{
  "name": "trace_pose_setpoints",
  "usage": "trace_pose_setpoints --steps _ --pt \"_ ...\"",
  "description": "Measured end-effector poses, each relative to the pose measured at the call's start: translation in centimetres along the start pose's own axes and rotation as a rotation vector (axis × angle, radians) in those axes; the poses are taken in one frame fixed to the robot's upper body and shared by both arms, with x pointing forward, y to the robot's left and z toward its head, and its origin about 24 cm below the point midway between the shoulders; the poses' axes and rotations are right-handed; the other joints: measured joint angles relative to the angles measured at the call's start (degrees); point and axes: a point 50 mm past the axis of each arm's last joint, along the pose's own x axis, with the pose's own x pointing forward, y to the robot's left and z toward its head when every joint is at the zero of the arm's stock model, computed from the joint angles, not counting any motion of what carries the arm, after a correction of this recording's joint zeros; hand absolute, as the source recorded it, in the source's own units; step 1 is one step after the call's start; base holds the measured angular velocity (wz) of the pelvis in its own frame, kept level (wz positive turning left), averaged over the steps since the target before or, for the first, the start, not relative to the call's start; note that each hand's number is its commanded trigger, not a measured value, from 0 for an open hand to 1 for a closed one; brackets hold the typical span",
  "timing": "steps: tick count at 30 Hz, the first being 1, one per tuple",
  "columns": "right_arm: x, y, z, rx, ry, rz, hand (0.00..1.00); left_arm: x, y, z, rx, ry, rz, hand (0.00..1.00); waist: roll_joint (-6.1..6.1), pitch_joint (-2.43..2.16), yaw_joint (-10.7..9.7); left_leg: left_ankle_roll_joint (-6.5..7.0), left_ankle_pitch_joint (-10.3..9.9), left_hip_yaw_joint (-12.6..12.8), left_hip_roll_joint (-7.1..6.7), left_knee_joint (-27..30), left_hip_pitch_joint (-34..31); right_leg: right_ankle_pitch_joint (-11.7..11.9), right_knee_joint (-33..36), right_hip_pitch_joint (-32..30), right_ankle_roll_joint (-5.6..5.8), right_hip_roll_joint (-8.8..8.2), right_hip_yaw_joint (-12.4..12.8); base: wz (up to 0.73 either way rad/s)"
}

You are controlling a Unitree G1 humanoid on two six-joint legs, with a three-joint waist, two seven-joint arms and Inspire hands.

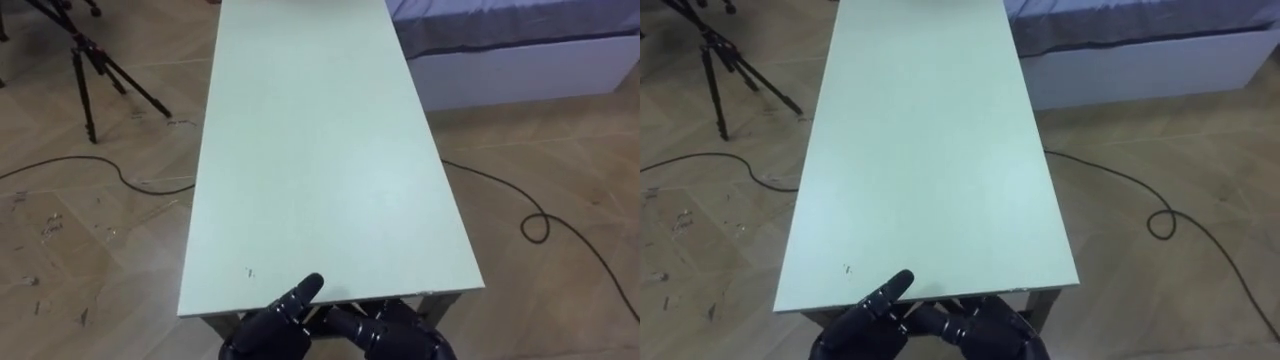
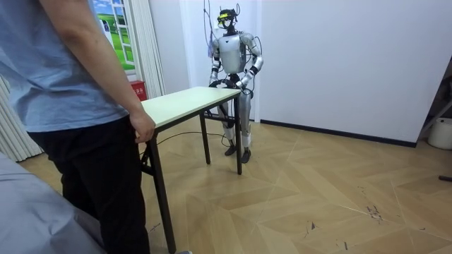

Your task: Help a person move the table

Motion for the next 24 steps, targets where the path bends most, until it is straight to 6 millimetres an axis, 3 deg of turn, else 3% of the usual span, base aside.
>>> trace_pose_setpoints --steps 5,8,24 --pt "0.6 0.1 1.2 0.048 -0.036 -0.023 0.0 0.4 0.0 0.8 -0.016 0.011 0.029 0.0 -0.09 0.07 0.1 0.02 0.0 0.1 0.02 0.0 0.3 0.1 0.0 0.3 -0.1 0.03 0.1 -0.02" --pt "0.9 0.1 1.2 0.096 -0.042 -0.038 0.0 1.0 0.7 2.0 -0.001 -0.005 0.072 0.0 -0.05 0.1 1.6 0.0 0.0 0.6 0.15 -0.3 1.0 0.1 0.0 0.5 -0.16 0.17 0.7 -0.1" --pt "1.7 0.2 1.4 0.258 -0.095 -0.071 0.0 1.3 1.6 1.7 0.01 0.015 0.149 0.0 -0.2 0.27 3.1 -0.02 0.0 1.0 0.1 -0.9 2.0 0.1 -0.1 1.3 -0.13 0.06 0.6 -0.01"
